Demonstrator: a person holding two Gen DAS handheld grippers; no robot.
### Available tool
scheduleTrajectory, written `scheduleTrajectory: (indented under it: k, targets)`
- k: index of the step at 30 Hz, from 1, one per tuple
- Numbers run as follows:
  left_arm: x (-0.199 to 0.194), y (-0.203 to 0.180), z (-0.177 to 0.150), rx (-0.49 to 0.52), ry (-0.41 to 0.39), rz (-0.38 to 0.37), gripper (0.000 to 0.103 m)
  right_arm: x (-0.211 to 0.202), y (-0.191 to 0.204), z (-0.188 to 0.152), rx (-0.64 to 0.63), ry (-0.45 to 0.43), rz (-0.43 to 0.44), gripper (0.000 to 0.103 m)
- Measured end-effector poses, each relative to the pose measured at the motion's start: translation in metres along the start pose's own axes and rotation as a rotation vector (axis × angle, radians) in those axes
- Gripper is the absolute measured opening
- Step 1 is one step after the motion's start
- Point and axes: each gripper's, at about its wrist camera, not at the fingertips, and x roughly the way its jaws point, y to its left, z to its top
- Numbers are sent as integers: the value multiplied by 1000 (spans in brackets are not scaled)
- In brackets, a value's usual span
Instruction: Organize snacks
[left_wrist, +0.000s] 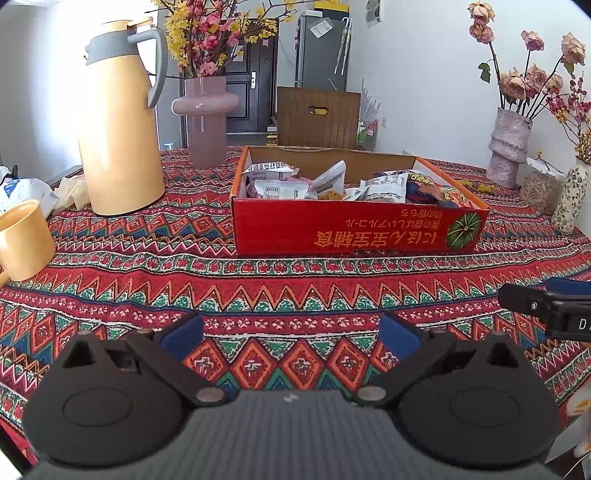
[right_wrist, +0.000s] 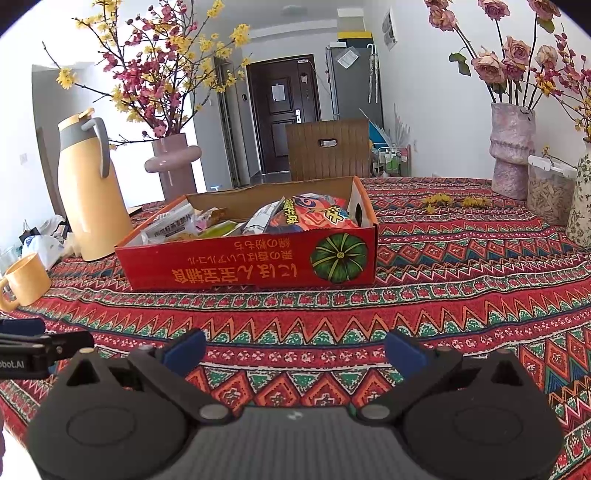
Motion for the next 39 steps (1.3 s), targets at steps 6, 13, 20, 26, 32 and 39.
scheduleTrajectory:
  k: [6,13,20,26,32,39]
  targets:
    - [0,0,0,-1,-1,0,103,0,0,0,-1,-1,1,103]
    - [-1,-1,1,1,-4,0,103,0,0,0,-1,0,0,103]
    - [-1,-1,1,1,-6,0,103,0,0,0,0,0,0,103]
    - [-2,-1,1,0,-9,-1,103,0,0,0,0,0,0,103]
    - [-2,-1,1,0,-9,-1,103,0,0,0,0,0,0,103]
    - [-3,-1,1,-3,-10,-5,103,0,-1,-1,0,2,1,103]
